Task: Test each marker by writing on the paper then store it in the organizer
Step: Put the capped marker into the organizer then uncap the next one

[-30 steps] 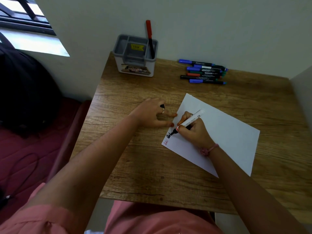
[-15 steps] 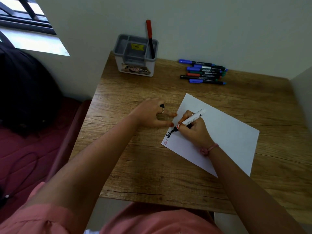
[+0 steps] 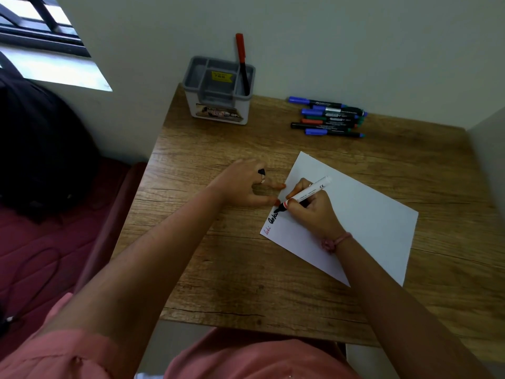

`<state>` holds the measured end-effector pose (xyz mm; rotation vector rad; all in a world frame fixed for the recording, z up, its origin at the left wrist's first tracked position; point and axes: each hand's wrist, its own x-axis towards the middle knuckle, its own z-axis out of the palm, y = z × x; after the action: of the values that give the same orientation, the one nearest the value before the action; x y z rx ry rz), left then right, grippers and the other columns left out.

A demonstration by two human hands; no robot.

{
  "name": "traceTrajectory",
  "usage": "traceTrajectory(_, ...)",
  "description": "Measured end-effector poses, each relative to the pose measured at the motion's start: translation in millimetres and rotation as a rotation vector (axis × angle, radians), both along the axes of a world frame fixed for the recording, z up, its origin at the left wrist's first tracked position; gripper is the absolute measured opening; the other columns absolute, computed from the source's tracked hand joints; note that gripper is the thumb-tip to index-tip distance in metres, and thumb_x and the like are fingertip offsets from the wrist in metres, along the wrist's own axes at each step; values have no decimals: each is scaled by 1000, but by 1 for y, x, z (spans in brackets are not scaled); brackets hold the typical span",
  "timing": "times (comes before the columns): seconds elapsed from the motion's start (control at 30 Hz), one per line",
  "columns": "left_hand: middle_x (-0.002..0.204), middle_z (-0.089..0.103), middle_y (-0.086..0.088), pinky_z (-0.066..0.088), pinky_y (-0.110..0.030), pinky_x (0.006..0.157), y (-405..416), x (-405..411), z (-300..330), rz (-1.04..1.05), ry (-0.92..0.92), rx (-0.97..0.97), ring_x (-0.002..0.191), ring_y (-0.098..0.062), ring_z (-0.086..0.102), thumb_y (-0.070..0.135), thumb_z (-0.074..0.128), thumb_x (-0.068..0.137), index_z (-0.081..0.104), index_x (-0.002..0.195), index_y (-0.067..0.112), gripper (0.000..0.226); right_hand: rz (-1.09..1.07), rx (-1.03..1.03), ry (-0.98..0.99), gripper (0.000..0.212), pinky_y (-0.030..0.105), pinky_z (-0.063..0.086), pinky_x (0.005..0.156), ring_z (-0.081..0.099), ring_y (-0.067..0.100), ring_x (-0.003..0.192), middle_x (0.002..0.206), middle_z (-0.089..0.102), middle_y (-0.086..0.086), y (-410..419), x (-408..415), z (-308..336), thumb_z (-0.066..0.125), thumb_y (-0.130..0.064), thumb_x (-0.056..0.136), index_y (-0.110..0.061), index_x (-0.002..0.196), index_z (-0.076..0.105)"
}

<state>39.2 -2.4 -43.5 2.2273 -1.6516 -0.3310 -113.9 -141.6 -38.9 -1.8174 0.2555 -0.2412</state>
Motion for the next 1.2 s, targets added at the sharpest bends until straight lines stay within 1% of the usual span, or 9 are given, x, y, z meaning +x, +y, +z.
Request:
traceTrajectory(0.13, 107, 47, 4, 29, -28, 84, -1, 0, -2, 34, 38, 33, 94, -3, 32, 62, 53, 81, 56, 122, 44, 45, -58, 34, 17, 16, 11, 41, 54, 52, -1, 56, 64, 53, -1, -2, 1, 3, 59, -1, 76, -12, 68, 51)
traceTrajectory(0.23, 106, 51, 7, 38, -25, 77, 2, -2, 3, 137, 201, -52, 92, -8, 48, 53, 54, 86, 59, 122, 34, 41, -123, 145, 60, 12, 11, 37, 48, 46, 0, 49, 61, 47, 1, -4, 2, 9, 54, -2, 79, -7, 70, 49)
traceTrajectory(0.33, 110, 55, 11, 40, -15, 76, 3, -5, 10, 343, 509, -192, 92, -4, 51, 32, 47, 95, 51, 129, 29, 34, -148, 203, 111, 11, 13, 34, 48, 39, 2, 48, 59, 43, 3, -6, 4, 15, 49, -7, 83, -10, 72, 52)
traceTrajectory(0.43, 83, 53, 3, 41, -25, 73, -8, -9, 21, 660, 955, -449, 74, -11, 49, 18, 37, 92, 53, 112, 26, 28, -173, 298, 128, 13, 18, 28, 47, 34, 5, 48, 55, 40, 0, -7, 5, 22, 48, -9, 82, -15, 75, 56)
traceTrajectory(0.5, 77, 54, 0, 42, -27, 72, -12, -12, 29, 792, 1113, -565, 69, -11, 50, 11, 31, 94, 57, 106, 19, 29, -182, 376, 100, 12, 21, 29, 49, 36, 8, 51, 55, 42, 0, -7, 6, 27, 49, -11, 79, -17, 75, 59)
traceTrajectory(0.73, 111, 69, -7, 51, -29, 89, -11, -36, 45, 864, 1698, -859, 104, -19, 65, 12, 49, 95, 57, 119, 10, 26, -180, 435, 28, 28, 26, 42, 62, 54, 14, 68, 77, 67, 5, -11, -4, 50, 42, -25, 85, -27, 84, 70)
traceTrajectory(0.93, 108, 70, -9, 52, -28, 86, -22, -45, 66, 867, 1848, -944, 103, -18, 65, 11, 53, 92, 59, 115, 7, 24, -284, 318, -69, 7, 23, 45, 57, 55, 13, 58, 92, 66, 29, -8, 0, 61, 56, -12, 85, -15, 91, 53)
traceTrajectory(1.07, 104, 71, -8, 53, -25, 80, -26, -47, 74, 846, 1844, -972, 100, -16, 67, 12, 54, 91, 60, 111, 8, 21, -300, 224, -104, 11, 19, 48, 58, 58, 10, 62, 97, 65, 30, -9, 2, 64, 55, -1, 89, 4, 97, 49)
traceTrajectory(1.2, 102, 72, -7, 52, -25, 78, -28, -48, 77, 823, 1828, -979, 98, -15, 68, 13, 55, 91, 61, 106, 11, 16, -296, 179, -111, 11, 16, 47, 56, 58, 7, 59, 99, 63, 31, -8, 3, 69, 57, 0, 88, -9, 88, 50)
